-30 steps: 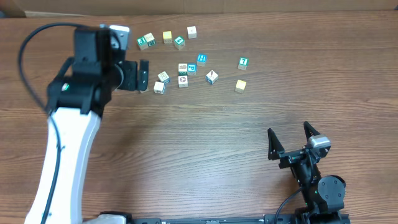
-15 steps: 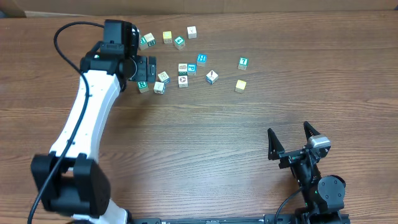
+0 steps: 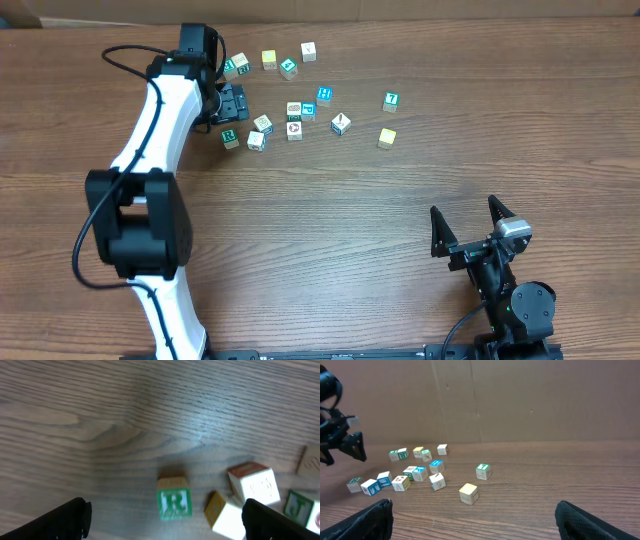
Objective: Form a horizontal line
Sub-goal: 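Lower the left gripper onto the green R block and close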
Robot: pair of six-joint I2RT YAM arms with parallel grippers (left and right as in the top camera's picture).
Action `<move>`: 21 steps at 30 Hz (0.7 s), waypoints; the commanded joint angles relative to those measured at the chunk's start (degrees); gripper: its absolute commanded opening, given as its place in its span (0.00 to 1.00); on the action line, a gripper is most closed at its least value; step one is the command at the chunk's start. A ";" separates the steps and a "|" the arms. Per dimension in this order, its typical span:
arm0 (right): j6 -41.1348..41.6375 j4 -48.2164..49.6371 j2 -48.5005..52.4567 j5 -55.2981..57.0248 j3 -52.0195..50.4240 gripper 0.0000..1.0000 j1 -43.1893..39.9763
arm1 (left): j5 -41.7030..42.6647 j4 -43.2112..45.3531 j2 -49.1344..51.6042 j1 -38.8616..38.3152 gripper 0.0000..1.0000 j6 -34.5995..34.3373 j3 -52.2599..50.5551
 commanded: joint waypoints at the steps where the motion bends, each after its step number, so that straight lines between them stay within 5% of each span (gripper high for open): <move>1: -0.37 0.35 -0.22 0.50 -0.59 1.00 -0.11 | 1.99 -0.44 3.06 -0.02 0.94 -3.80 2.62; 15: -0.37 0.33 -0.22 0.50 -0.59 1.00 -0.11 | 2.38 -1.07 9.22 0.04 0.90 -4.85 2.60; 21: -0.37 0.33 -0.22 0.50 -0.59 1.00 -0.11 | 2.47 -0.02 9.73 -0.17 0.75 -4.85 2.60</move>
